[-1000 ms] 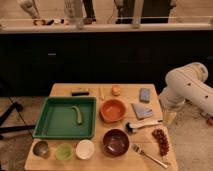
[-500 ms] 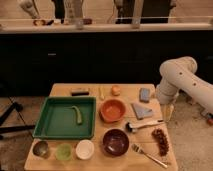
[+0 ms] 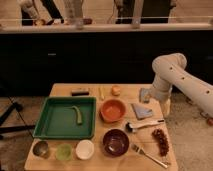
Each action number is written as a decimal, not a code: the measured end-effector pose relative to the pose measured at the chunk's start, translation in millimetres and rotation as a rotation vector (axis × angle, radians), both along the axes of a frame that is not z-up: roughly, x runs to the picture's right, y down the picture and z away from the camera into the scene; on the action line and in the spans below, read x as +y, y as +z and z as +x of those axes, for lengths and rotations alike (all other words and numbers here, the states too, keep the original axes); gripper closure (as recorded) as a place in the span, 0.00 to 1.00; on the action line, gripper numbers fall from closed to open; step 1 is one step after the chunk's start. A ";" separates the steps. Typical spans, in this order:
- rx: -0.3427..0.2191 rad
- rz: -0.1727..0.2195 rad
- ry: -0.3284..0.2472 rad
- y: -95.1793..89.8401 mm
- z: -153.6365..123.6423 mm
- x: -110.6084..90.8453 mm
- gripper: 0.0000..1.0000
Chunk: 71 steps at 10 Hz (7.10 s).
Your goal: Place sponge in purple bowl
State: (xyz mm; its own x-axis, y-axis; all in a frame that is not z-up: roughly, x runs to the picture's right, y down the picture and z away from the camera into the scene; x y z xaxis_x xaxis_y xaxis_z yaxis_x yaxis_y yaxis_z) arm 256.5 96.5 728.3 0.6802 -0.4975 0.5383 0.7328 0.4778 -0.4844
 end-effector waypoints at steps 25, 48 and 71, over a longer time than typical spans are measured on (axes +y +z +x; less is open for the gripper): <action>-0.193 0.556 -0.159 80.3 17.9 -38.7 0.20; -0.168 0.469 -0.532 195.4 31.7 -70.9 0.20; -0.178 0.305 -0.469 271.7 47.8 -57.7 0.69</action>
